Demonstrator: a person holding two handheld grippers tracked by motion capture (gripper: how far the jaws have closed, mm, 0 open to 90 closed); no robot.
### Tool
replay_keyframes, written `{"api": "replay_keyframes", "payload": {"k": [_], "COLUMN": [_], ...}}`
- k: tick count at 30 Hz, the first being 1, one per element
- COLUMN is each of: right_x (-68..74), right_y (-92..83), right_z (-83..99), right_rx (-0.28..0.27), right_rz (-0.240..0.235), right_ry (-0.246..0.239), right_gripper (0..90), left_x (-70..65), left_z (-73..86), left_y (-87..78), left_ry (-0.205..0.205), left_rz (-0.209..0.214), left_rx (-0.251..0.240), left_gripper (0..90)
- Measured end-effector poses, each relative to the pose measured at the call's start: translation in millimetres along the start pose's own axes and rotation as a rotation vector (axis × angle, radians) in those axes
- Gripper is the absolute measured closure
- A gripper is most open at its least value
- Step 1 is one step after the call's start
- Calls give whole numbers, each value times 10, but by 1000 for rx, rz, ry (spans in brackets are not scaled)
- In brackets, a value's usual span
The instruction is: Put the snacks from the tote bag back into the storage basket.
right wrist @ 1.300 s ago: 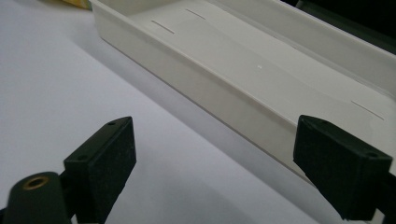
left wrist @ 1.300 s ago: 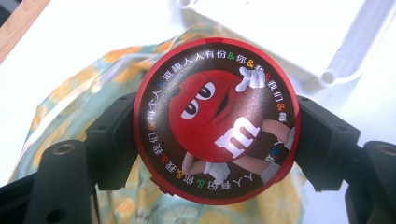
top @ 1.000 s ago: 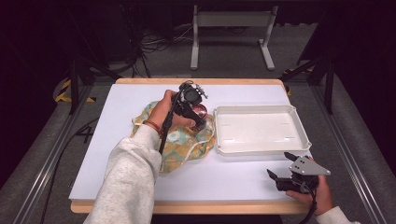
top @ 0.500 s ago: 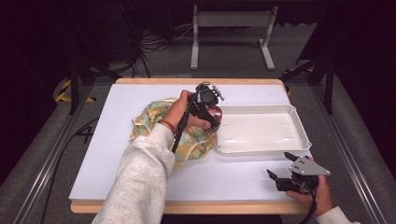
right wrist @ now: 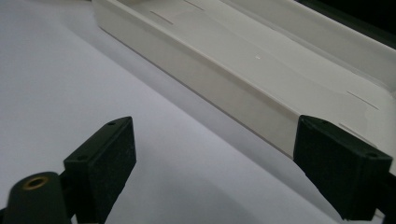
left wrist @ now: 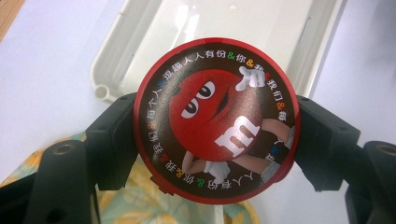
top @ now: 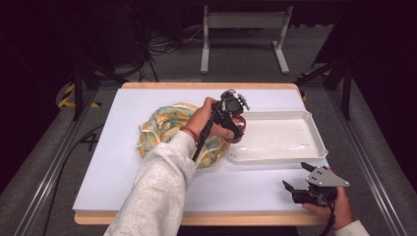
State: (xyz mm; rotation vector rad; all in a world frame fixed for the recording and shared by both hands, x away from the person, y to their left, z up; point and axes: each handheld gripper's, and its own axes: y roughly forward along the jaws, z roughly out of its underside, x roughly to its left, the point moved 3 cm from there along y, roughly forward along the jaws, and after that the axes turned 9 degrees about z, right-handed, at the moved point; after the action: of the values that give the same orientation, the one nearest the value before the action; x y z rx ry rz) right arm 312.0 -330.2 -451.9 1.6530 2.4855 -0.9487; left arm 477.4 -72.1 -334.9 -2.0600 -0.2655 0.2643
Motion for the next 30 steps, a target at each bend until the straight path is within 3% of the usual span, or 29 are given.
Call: {"api": "replay_keyframes", "payload": {"k": [6,16,25,30], "right_x": [-10,8,3,9], "right_y": [-30,1,-1,18], "right_z": [17,-11,-3,-15], "right_rx": [2,-3,0,0], "right_rz": [9,-4,-3,-4], "right_ry": [1,-9,-3,-9], "right_gripper": [137,137,137,137], "left_x": [-32,-39,-15,7], "left_z": [-103,-176,-166,-152], "left_y": [126,389,550,585], "left_ry": [8,-30,-43,-41], "left_rz": [16,30,51,40], "left_rx": [0,-10,-5,-1], "left_gripper": [253,254,254,253]}}
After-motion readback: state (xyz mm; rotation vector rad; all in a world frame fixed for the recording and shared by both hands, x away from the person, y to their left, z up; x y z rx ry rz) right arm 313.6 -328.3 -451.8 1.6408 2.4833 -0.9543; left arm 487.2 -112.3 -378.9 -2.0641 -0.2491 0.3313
